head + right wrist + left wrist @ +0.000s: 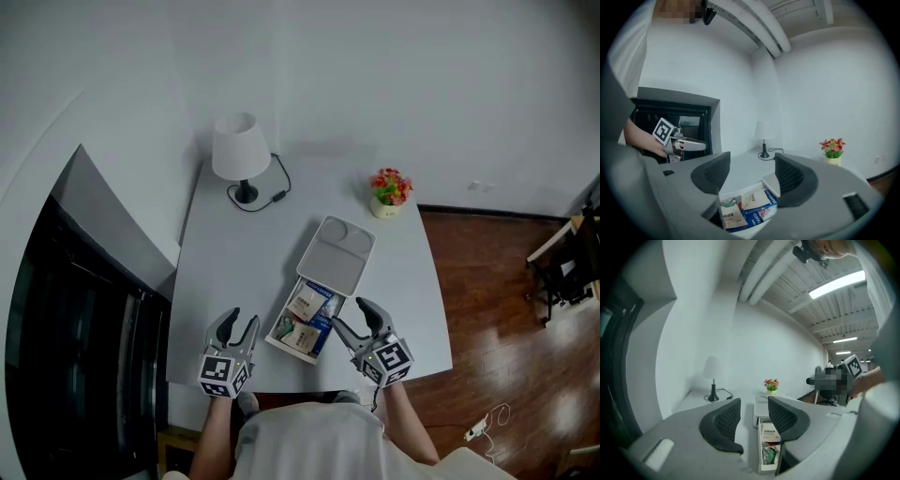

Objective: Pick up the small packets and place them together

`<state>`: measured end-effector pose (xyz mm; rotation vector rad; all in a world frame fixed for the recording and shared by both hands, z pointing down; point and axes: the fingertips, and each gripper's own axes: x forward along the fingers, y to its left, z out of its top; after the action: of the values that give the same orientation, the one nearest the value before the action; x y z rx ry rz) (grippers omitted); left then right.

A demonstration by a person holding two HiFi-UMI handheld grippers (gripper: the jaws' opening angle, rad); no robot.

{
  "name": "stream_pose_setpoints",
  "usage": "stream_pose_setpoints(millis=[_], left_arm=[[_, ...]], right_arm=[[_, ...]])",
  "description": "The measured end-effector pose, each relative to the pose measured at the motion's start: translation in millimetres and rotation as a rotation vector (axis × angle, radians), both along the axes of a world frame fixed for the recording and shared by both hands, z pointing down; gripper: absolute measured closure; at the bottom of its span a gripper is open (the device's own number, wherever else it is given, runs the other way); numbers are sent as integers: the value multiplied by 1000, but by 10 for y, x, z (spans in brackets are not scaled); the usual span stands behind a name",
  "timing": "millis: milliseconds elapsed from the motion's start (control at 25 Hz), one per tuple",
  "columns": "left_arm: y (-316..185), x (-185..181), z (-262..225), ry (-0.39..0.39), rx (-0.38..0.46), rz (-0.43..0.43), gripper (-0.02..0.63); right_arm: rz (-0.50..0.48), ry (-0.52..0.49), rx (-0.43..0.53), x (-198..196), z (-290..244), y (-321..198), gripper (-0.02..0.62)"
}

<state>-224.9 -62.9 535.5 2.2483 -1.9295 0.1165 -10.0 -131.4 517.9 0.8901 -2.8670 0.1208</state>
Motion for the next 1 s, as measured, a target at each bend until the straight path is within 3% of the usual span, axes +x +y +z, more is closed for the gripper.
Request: stream_pose_setpoints(millis=[200,280,320,520,600,840,1000], left_arm=[[-64,31,-306,-48,108,-25,327],[-54,-12,-490,-66,182,-63,150],[-44,-30,-561,-77,207,-76,138],[-53,-66,-526,-79,152,-61,138],[-53,-7,-527,-74,146,-14,224],[-125,119,-317,-46,94,23,249],[-140,240,-107,-59,15,88,249]], right_arm=[[44,-42,9,25,-100,-20,305],[45,-45,16,14,-135,-10,305],[43,-44,20,5,-145,-2,305],[43,-37,30,-26,-154,4,305],[44,-41,32,-38,-160,-12,305],[58,-37,30,17,-138,-32,305],[71,-28,29,83,-116,-24,305]])
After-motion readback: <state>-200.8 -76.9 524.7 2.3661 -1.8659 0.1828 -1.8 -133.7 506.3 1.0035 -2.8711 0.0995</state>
